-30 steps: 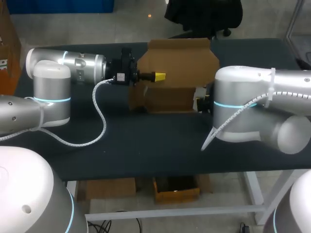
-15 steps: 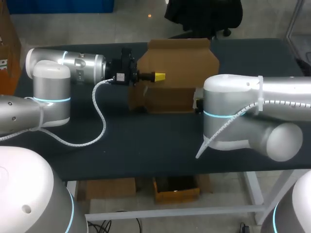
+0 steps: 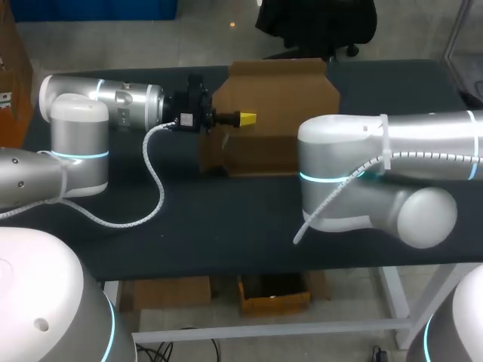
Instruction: Assemble the packaging by folding the flat box into shape, placing the metal phone stand inside, and closing the box properly
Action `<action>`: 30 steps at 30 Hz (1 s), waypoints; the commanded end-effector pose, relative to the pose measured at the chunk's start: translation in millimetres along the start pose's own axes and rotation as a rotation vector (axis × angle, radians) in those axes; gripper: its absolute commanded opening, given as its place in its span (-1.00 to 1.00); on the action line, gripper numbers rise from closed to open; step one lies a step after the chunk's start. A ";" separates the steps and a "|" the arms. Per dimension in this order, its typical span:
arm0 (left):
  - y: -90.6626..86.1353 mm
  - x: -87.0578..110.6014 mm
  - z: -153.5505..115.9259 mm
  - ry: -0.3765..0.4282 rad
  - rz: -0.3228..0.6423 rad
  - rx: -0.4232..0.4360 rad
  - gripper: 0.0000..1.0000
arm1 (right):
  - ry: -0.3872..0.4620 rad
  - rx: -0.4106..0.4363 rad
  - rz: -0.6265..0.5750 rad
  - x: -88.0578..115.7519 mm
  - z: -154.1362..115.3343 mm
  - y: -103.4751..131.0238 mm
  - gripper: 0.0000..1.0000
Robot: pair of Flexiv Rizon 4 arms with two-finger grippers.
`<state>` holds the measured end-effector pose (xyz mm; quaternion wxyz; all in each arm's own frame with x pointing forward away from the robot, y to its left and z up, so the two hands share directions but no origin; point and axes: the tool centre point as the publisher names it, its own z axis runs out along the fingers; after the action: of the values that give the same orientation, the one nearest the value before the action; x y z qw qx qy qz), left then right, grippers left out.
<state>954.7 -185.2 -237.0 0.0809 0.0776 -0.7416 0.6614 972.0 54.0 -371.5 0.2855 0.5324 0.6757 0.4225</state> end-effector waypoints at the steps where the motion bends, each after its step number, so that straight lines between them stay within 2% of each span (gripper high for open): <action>1: 3.5 -0.8 3.8 0.001 0.000 0.002 -1.00 | -0.033 0.011 0.000 8.3 3.5 2.9 -1.00; 5: 3.5 -0.8 3.8 0.001 0.000 0.002 -1.00 | -0.031 0.018 0.001 7.4 3.1 2.0 -1.00; 6: 3.5 -0.8 3.8 0.001 0.000 0.002 -0.84 | -0.031 0.018 0.001 6.8 2.6 2.0 -1.00; 7: 3.5 -0.8 3.8 0.001 0.000 0.002 -0.30 | -0.032 0.020 0.002 6.1 1.9 2.2 -1.00; 8: 3.5 -0.8 3.8 0.001 0.000 0.002 0.51 | -0.032 0.021 0.002 5.6 1.3 2.5 -1.00; 9: 1.8 0.7 3.6 -0.001 0.009 -0.007 1.00 | -0.031 0.021 0.002 5.2 0.8 2.9 -1.00; 17: -13.4 11.4 -6.3 -0.048 0.100 -0.094 1.00 | 0.015 0.036 0.006 0.1 -0.7 5.3 -1.00; 30: -35.3 29.8 -28.7 -0.116 0.236 -0.286 1.00 | 0.092 0.066 0.015 -16.0 -5.3 15.1 -1.00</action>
<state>944.3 -165.6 -204.5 -0.0166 0.0081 -0.8172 0.5760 977.6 47.1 -364.1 0.2610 0.5335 0.6862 0.4200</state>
